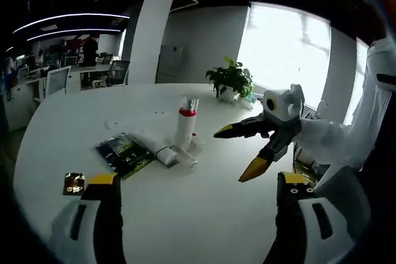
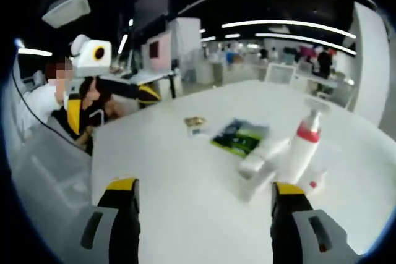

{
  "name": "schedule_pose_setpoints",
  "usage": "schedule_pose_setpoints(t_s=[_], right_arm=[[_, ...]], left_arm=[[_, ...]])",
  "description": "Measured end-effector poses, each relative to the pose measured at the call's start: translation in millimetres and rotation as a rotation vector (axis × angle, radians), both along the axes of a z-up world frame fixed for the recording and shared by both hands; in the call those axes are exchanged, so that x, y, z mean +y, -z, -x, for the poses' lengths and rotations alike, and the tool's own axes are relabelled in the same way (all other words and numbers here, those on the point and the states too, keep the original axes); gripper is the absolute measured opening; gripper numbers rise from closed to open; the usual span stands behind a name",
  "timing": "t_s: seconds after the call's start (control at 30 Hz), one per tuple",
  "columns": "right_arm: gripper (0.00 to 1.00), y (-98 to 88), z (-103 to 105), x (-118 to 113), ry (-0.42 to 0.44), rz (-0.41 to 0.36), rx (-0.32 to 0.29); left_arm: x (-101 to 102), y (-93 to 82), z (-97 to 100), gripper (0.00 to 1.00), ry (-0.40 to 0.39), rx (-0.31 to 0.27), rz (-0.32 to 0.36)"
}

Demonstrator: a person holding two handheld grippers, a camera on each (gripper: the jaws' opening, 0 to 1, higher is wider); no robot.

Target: Arrange the skincare products in the storage area until every visible bottle or jar stands upright without overlapping.

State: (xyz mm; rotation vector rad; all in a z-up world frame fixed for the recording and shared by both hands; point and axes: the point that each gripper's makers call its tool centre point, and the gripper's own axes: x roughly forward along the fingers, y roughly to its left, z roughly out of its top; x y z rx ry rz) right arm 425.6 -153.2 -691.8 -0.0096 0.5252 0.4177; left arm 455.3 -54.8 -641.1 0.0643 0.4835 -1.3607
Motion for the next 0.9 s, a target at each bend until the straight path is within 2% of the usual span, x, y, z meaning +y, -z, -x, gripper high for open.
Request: schedule_pose_setpoints(t_s=[0.2,0.3,0.4,0.47,0.6,0.9], right_arm=[[0.78,5.1,-17,2,0.008,0.005,-0.007],[0.78,4.4,-27,8,0.002,-0.03,-0.008],[0.76,8.9,-38,8,0.012,-0.014,-0.008],[0.74,11.4,-46,5,0.038,-0.012,-0.01],[0.64,17.9,-59,1,0.07,0.01,-0.017],[0.54,41.2,-91,-18,0.179,0.069,-0.006]], left_arm=[[-1,6.0,-2.7,0.99,0.003,0.016,-0.002],[-1,7.8,-1.8,0.99,0.005,0.031,0.004],[0,9.3,-2.7,0.99,-0.006,0.033,0.006],[1,9.5,-2.1,0.99,-0.006,0.036,0.01],[2,9.1,-0.5,0.99,-0.007,0.043,0.025],[6,9.6,-0.8,0.99,-0.021,0.056,0.057]])
